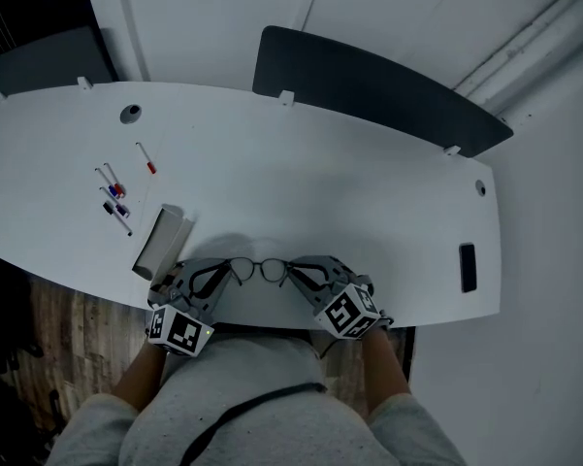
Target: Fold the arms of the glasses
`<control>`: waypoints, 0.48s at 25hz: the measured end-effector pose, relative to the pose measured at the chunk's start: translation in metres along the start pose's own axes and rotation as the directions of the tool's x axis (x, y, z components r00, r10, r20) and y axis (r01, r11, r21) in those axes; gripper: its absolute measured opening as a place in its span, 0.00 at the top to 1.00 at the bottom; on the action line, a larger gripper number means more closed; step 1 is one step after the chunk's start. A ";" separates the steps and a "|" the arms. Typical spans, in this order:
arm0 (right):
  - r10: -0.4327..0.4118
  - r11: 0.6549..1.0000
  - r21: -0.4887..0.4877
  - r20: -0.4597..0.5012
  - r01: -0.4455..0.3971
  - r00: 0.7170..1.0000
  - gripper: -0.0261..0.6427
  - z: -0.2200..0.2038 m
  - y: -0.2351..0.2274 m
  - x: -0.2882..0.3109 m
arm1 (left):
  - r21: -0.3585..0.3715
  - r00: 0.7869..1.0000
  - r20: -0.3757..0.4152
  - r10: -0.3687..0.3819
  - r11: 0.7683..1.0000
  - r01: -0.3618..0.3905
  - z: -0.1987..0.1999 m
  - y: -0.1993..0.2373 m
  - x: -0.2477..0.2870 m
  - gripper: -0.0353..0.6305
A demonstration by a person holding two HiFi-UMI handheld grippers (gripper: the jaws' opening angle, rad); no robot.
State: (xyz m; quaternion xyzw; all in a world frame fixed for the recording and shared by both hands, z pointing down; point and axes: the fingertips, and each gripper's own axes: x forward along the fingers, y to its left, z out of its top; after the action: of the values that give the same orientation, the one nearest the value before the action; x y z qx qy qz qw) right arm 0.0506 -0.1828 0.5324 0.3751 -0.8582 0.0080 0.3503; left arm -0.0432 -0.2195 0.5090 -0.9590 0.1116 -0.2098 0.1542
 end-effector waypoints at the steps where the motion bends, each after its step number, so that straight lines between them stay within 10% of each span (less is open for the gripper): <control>1: -0.017 1.000 0.014 0.006 0.017 1.000 0.91 0.001 0.000 0.001 | -0.012 1.000 0.000 0.004 1.000 -0.004 -0.001 0.001 -0.001 0.89; 12: -0.193 0.960 0.219 0.071 0.174 0.979 0.90 0.002 0.001 0.000 | -0.145 0.998 -0.007 0.055 0.988 -0.055 -0.014 0.002 -0.009 0.90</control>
State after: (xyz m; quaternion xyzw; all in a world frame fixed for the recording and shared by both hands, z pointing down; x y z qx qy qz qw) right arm 0.0488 -0.1821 0.5310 0.4883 -0.8291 0.0497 0.2678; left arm -0.0578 -0.2222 0.5175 -0.9639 0.1531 -0.1983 0.0898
